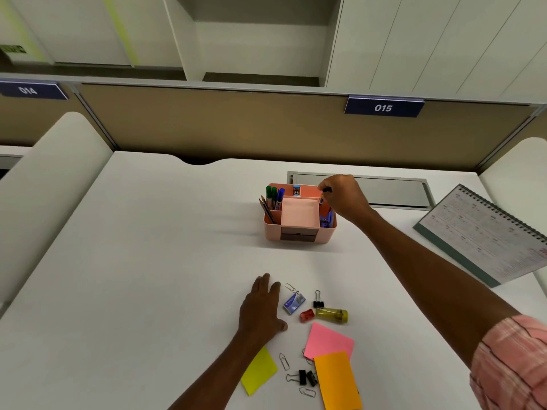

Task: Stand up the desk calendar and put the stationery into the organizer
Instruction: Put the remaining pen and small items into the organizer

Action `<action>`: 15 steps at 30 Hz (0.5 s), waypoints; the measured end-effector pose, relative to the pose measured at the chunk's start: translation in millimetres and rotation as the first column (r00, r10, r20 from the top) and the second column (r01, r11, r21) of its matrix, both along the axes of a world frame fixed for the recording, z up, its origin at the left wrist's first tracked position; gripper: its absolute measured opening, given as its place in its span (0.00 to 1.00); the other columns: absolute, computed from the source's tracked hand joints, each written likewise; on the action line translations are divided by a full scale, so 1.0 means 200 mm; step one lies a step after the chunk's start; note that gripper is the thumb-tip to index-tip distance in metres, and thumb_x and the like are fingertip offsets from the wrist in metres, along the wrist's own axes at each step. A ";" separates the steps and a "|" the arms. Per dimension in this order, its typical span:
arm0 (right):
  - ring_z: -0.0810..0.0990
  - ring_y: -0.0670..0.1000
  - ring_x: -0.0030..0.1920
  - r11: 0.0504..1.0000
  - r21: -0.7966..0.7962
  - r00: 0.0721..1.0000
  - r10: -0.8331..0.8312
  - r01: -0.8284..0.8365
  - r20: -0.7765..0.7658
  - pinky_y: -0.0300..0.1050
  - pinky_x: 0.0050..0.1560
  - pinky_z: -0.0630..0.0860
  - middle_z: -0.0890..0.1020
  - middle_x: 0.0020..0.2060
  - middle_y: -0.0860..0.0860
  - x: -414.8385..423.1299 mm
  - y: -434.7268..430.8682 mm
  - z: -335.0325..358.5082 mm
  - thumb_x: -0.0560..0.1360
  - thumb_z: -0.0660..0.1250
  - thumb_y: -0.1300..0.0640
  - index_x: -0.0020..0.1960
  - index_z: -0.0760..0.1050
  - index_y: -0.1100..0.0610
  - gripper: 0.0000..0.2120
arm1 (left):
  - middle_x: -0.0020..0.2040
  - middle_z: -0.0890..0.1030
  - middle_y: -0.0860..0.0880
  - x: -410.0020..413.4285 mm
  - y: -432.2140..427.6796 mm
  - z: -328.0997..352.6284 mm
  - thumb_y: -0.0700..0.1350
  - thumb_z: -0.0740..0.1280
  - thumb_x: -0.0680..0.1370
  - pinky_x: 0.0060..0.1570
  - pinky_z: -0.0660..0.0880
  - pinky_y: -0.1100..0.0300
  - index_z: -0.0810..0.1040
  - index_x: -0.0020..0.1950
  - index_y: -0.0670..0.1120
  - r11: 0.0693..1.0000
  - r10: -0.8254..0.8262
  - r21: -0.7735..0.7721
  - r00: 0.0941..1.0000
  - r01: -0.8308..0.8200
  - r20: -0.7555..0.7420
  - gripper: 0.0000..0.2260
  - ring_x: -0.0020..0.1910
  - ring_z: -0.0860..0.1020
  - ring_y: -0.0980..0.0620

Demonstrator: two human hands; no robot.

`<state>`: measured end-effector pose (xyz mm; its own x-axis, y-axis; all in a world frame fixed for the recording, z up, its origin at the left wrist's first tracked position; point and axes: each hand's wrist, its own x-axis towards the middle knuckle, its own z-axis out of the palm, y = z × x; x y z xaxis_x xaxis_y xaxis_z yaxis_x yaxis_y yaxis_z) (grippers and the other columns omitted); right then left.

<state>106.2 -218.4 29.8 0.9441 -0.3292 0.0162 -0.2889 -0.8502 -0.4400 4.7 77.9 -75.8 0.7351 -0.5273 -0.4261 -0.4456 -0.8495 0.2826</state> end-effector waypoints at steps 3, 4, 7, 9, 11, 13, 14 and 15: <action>0.85 0.55 0.54 1.000 -0.006 1.000 -0.007 0.007 -0.019 0.51 0.56 0.82 0.86 0.56 0.57 0.01 -0.01 -0.03 0.80 0.68 0.63 0.59 0.84 0.62 0.10 | 0.85 0.44 0.48 0.00 0.00 -0.01 0.57 0.76 0.74 0.76 0.63 0.51 0.52 0.83 0.51 1.000 0.003 -0.005 1.000 -0.003 -0.003 0.46 0.84 0.46 0.47; 0.85 0.55 0.55 1.000 -0.003 1.000 -0.013 0.013 -0.022 0.51 0.56 0.82 0.86 0.56 0.57 0.02 -0.01 -0.03 0.80 0.68 0.63 0.59 0.84 0.62 0.10 | 0.85 0.44 0.48 0.00 0.00 -0.01 0.57 0.76 0.74 0.76 0.63 0.51 0.51 0.83 0.51 1.000 0.005 -0.005 1.000 -0.005 -0.005 0.47 0.84 0.45 0.47; 0.85 0.56 0.55 1.000 -0.012 1.000 -0.017 0.017 -0.026 0.51 0.56 0.82 0.85 0.57 0.58 0.03 -0.01 -0.03 0.80 0.67 0.62 0.59 0.83 0.62 0.10 | 0.85 0.44 0.48 0.00 0.00 -0.01 0.56 0.76 0.74 0.76 0.63 0.50 0.51 0.83 0.50 1.000 0.008 -0.008 1.000 -0.008 -0.001 0.46 0.84 0.45 0.47; 0.85 0.56 0.55 1.000 -0.029 1.000 -0.013 0.013 -0.014 0.51 0.56 0.82 0.85 0.57 0.58 0.05 -0.01 -0.03 0.80 0.67 0.63 0.60 0.83 0.63 0.11 | 0.85 0.44 0.48 0.00 0.00 -0.02 0.56 0.76 0.74 0.76 0.63 0.50 0.51 0.83 0.50 1.000 0.005 -0.010 1.000 -0.005 0.002 0.46 0.84 0.45 0.47; 0.84 0.56 0.55 0.999 -0.046 1.000 -0.002 0.001 -0.009 0.50 0.55 0.82 0.85 0.57 0.58 0.06 0.00 -0.03 0.80 0.67 0.64 0.60 0.83 0.62 0.11 | 0.85 0.44 0.47 0.00 0.00 -0.02 0.56 0.76 0.74 0.76 0.63 0.50 0.51 0.83 0.50 1.000 0.003 -0.011 1.000 -0.003 0.006 0.46 0.84 0.45 0.47; 0.84 0.56 0.54 0.999 -0.054 1.000 0.006 -0.007 -0.012 0.50 0.55 0.82 0.85 0.56 0.58 0.06 0.00 -0.03 0.80 0.68 0.64 0.60 0.83 0.62 0.11 | 0.85 0.44 0.47 0.00 0.01 -0.02 0.56 0.76 0.75 0.76 0.63 0.51 0.51 0.83 0.50 1.000 -0.003 -0.011 1.000 0.004 0.009 0.46 0.84 0.45 0.47; 0.84 0.57 0.54 0.999 -0.053 1.000 0.008 -0.009 -0.013 0.50 0.54 0.82 0.85 0.56 0.58 0.07 0.01 -0.03 0.79 0.68 0.64 0.60 0.83 0.62 0.11 | 0.85 0.44 0.47 0.00 0.01 -0.02 0.56 0.76 0.75 0.76 0.63 0.51 0.51 0.83 0.50 1.000 -0.006 -0.011 1.000 0.006 0.009 0.46 0.84 0.45 0.47; 0.84 0.57 0.53 0.999 -0.049 1.000 0.009 -0.010 -0.012 0.50 0.54 0.82 0.85 0.56 0.58 0.07 0.01 -0.03 0.79 0.68 0.64 0.59 0.84 0.62 0.10 | 0.85 0.44 0.47 0.00 0.01 -0.02 0.56 0.76 0.75 0.76 0.63 0.51 0.51 0.83 0.50 1.000 -0.006 -0.012 1.000 0.006 0.010 0.46 0.84 0.45 0.47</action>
<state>119.6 -216.8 23.6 0.9475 -0.3191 0.0210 -0.2854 -0.8735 -0.3943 5.4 79.3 -79.9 0.7359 -0.5367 -0.4127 -0.4534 -0.8434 0.2884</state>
